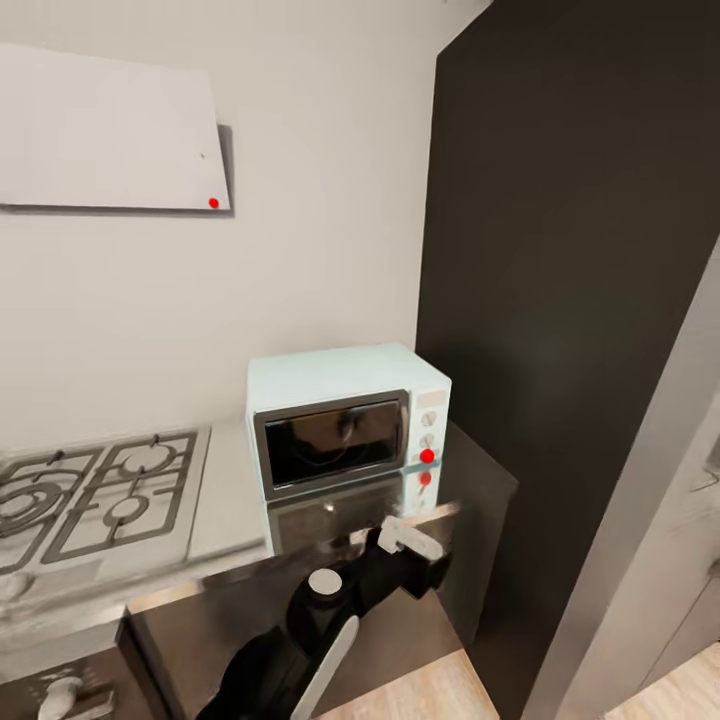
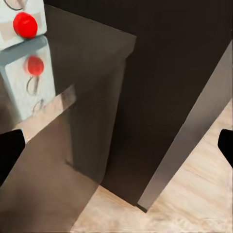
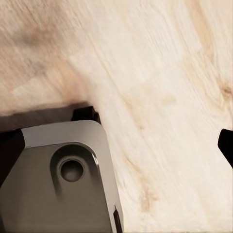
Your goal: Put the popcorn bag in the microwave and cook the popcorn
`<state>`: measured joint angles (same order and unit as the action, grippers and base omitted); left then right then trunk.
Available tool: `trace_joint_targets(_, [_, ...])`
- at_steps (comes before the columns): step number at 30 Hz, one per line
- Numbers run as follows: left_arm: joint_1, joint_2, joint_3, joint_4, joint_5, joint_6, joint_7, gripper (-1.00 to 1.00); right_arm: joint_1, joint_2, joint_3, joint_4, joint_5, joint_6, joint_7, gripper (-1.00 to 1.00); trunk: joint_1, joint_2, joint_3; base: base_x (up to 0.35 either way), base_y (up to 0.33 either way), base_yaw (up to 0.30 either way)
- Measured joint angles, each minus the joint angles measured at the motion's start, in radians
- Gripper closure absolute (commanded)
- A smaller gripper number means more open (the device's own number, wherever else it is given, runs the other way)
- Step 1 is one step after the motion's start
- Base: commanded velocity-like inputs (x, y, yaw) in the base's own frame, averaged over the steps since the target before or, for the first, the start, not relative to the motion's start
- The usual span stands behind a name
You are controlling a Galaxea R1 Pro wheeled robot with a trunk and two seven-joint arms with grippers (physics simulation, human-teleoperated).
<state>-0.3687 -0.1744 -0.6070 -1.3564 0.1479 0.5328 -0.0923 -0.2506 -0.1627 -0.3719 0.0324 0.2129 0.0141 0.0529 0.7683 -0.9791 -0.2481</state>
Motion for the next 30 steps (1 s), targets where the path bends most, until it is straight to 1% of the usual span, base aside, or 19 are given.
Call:
trace_joint_targets(2, [0.000, 0.000, 0.001, 0.077, 0.010, -0.001, 0.000, -1.00, 0.007, -0.001, 0.000, 0.000, 0.000, -0.001, -0.001, -1.00, 0.000, 0.000, 0.000, -0.350, 0.000, 0.000])
trace_joint_targets(5, [0.000, 0.000, 0.007, 0.185, 0.064, -0.001, 0.002, -1.00, 0.011, 0.000, 0.000, 0.000, 0.001, -0.001, -0.001, -1.00, 0.000, 0.000, 0.000, -0.350, 0.000, 0.000])
trace_joint_targets(6, [0.000, 0.000, 0.017, 0.272, 0.118, -0.001, 0.003, -1.00, 0.013, 0.001, 0.000, 0.000, 0.001, -0.002, -0.001, -1.00, 0.000, 0.000, 0.000, -0.350, 0.000, 0.000])
trace_joint_targets(7, [0.000, 0.000, 0.026, 0.323, 0.141, -0.002, 0.003, -1.00, 0.013, 0.002, 0.000, 0.000, 0.001, -0.002, -0.001, -1.00, 0.000, 0.000, 0.000, -0.350, 0.000, 0.000])
trace_joint_targets(9, [0.000, 0.000, 0.052, 0.411, 0.168, -0.003, 0.003, -1.00, 0.014, 0.004, 0.000, 0.000, 0.001, -0.002, 0.000, -1.00, 0.000, 0.000, 0.000, -0.350, 0.000, 0.000])
trace_joint_targets(11, [0.000, 0.000, 0.105, 0.533, 0.184, -0.017, 0.002, -1.00, 0.014, 0.005, 0.000, 0.000, 0.001, -0.002, -0.001, -1.00, 0.000, 0.000, 0.000, -0.350, 0.000, 0.000])
trace_joint_targets(12, [0.000, 0.000, 0.146, 0.614, 0.187, -0.049, 0.001, -1.00, 0.014, 0.006, 0.000, 0.000, 0.001, -0.002, -0.001, -1.00, 0.000, 0.000, 0.000, -0.350, 0.000, 0.000])
trace_joint_targets(13, [0.000, 0.000, 0.174, 0.674, 0.191, -0.079, 0.001, -1.00, 0.014, 0.006, 0.000, 0.000, 0.001, -0.002, -0.001, -1.00, 0.000, 0.000, 0.000, -0.350, 0.000, 0.000])
trace_joint_targets(14, [0.000, 0.000, 0.216, 0.774, 0.192, -0.137, 0.001, -1.00, 0.014, 0.007, 0.000, 0.000, 0.001, -0.002, -0.001, -1.00, 0.000, 0.000, 0.000, -0.350, 0.000, 0.000])
trace_joint_targets(15, [-0.001, 0.000, 0.245, 0.917, 0.199, -0.189, 0.002, -1.00, 0.014, 0.009, 0.000, 0.000, 0.001, -0.002, -0.001, -1.00, 0.000, 0.000, 0.000, -0.350, 0.000, 0.000])
trace_joint_targets(16, [0.000, 0.000, 0.248, 1.016, 0.196, -0.198, 0.002, -1.00, 0.014, 0.009, 0.000, 0.000, 0.001, -0.002, -0.001, -1.00, 0.000, 0.000, 0.000, -0.350, 0.000, 0.000])
trace_joint_targets(18, [0.000, 0.000, 0.251, 1.113, 0.193, -0.227, 0.002, -1.00, 0.014, 0.010, 0.000, 0.000, 0.001, -0.002, -0.001, -1.00, 0.000, 0.000, 0.000, -0.350, 0.000, 0.000])
trace_joint_targets(19, [0.000, 0.000, 0.253, 1.187, 0.194, -0.258, 0.002, -1.00, 0.014, 0.010, 0.000, 0.000, 0.001, -0.002, -0.001, -1.00, 0.000, 0.000, 0.000, -0.350, 0.000, 0.000])
trace_joint_targets(20, [0.001, 0.009, 0.257, 1.292, 0.216, -0.329, 0.003, -1.00, 0.014, 0.010, 0.000, 0.000, 0.001, -0.003, -0.001, -1.00, 0.000, 0.000, 0.000, -0.350, 0.000, 0.000])
trace_joint_targets(23, [0.008, 0.059, 0.257, 1.349, 0.272, -0.393, 0.003, -1.00, 0.014, 0.011, 0.001, 0.000, 0.001, -0.003, -0.001, -1.00, 0.000, 0.000, 0.000, -0.350, 0.000, 0.000])
trace_joint_targets(24, [0.012, 0.070, 0.257, 1.352, 0.279, -0.398, 0.002, -1.00, 0.014, 0.011, 0.001, 0.000, 0.001, -0.003, -0.002, -1.00, 0.000, 0.000, 0.000, -0.350, 0.000, 0.000])
trace_joint_targets(25, [0.022, 0.092, 0.257, 1.355, 0.289, -0.403, 0.003, -1.00, 0.014, 0.011, 0.001, 0.000, 0.001, -0.003, -0.001, -1.00, 0.000, 0.000, 0.000, -0.350, 0.000, 0.000])
trace_joint_targets(28, [0.066, 0.136, 0.257, 1.356, 0.314, -0.406, 0.003, -1.00, 0.014, 0.011, 0.001, -0.001, 0.001, -0.014, -0.001, -1.00, 0.000, 0.000, 0.000, -0.350, 0.000, 0.000])
trace_joint_targets(30, [0.097, 0.153, 0.257, 1.356, 0.341, -0.407, 0.003, -1.00, 0.014, 0.010, 0.001, -0.001, 0.002, -0.021, -0.001, -1.00, 0.000, 0.000, 0.000, -0.246, 0.000, 0.000])
